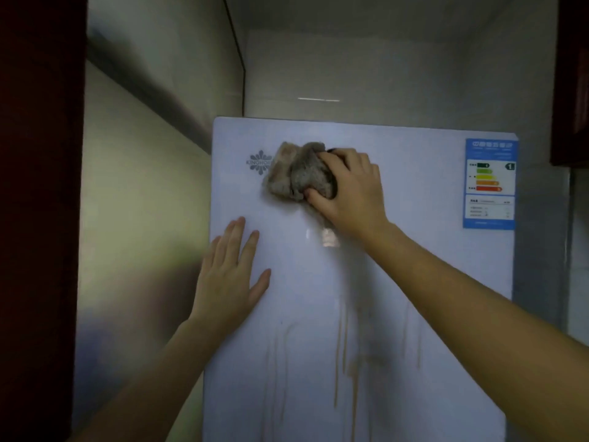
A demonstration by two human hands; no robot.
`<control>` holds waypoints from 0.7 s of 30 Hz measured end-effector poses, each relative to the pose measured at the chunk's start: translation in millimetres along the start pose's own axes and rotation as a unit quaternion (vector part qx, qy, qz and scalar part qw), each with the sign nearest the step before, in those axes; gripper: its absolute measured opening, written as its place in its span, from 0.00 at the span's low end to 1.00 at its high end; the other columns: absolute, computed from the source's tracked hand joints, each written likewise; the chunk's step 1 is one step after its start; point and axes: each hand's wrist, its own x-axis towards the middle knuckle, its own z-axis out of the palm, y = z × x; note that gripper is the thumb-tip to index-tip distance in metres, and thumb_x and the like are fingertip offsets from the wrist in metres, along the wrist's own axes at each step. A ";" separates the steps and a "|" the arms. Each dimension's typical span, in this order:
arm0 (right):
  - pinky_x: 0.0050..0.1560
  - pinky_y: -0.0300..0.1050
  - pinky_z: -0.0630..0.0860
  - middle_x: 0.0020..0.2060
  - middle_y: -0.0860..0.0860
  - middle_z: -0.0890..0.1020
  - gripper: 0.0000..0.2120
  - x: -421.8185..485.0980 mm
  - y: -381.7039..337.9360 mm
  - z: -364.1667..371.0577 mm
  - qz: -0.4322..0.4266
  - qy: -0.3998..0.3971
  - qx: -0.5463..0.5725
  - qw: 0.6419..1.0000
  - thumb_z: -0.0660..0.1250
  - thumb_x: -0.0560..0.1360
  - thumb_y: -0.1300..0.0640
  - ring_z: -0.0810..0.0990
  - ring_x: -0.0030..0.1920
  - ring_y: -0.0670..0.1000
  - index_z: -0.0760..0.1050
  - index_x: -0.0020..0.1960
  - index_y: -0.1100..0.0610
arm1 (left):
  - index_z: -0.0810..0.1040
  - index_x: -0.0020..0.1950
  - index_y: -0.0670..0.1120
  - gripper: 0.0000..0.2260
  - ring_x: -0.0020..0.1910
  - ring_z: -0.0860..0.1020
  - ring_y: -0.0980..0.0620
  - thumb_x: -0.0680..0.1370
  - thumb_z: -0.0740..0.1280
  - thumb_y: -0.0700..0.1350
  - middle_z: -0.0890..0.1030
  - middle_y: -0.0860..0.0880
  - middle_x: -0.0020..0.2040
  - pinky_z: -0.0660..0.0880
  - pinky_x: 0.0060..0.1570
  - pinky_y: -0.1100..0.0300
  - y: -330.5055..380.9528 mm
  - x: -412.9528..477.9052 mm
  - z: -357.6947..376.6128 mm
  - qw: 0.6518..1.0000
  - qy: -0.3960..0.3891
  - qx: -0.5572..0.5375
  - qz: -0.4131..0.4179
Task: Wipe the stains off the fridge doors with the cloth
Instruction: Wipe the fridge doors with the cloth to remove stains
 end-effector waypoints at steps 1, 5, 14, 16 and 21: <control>0.57 0.49 0.66 0.63 0.52 0.76 0.32 13.2 -6.2 3.7 0.011 0.006 0.004 1.000 0.72 0.71 0.39 0.73 0.61 0.56 0.75 0.70 0.51 | 0.66 0.77 0.42 0.29 0.79 0.61 0.40 0.80 0.57 0.58 0.61 0.39 0.80 0.61 0.76 0.44 -2.7 -1.2 1.5 1.000 0.000 0.000 0.005; 0.59 0.48 0.64 0.65 0.53 0.75 0.32 28.9 -38.0 23.3 0.029 0.009 0.039 0.999 0.71 0.72 0.39 0.71 0.64 0.56 0.73 0.72 0.51 | 0.63 0.79 0.43 0.30 0.80 0.59 0.41 0.81 0.57 0.58 0.59 0.40 0.81 0.58 0.78 0.46 -8.0 -5.2 5.6 1.000 -0.007 0.004 0.020; 0.58 0.46 0.63 0.65 0.53 0.75 0.29 31.5 -33.8 29.5 0.069 0.044 0.044 0.996 0.70 0.73 0.40 0.71 0.64 0.55 0.73 0.71 0.51 | 0.60 0.80 0.44 0.32 0.81 0.57 0.41 0.81 0.57 0.59 0.57 0.40 0.81 0.57 0.78 0.46 -10.8 -4.7 6.9 0.999 -0.017 0.010 0.026; 0.59 0.48 0.64 0.65 0.52 0.75 0.29 37.0 -42.1 29.3 0.107 0.058 0.056 0.991 0.69 0.73 0.40 0.70 0.64 0.56 0.73 0.71 0.50 | 0.59 0.81 0.44 0.32 0.81 0.56 0.42 0.81 0.57 0.59 0.56 0.41 0.82 0.56 0.78 0.46 -10.3 -5.3 7.3 1.000 -0.017 0.007 0.025; 0.59 0.55 0.71 0.63 0.53 0.78 0.29 17.8 -38.7 33.0 -0.065 -0.003 0.026 0.998 0.71 0.69 0.42 0.75 0.61 0.58 0.77 0.67 0.52 | 0.59 0.80 0.45 0.32 0.80 0.56 0.43 0.80 0.57 0.59 0.58 0.40 0.81 0.52 0.77 0.49 -10.8 -5.2 5.2 0.999 -0.019 0.015 0.022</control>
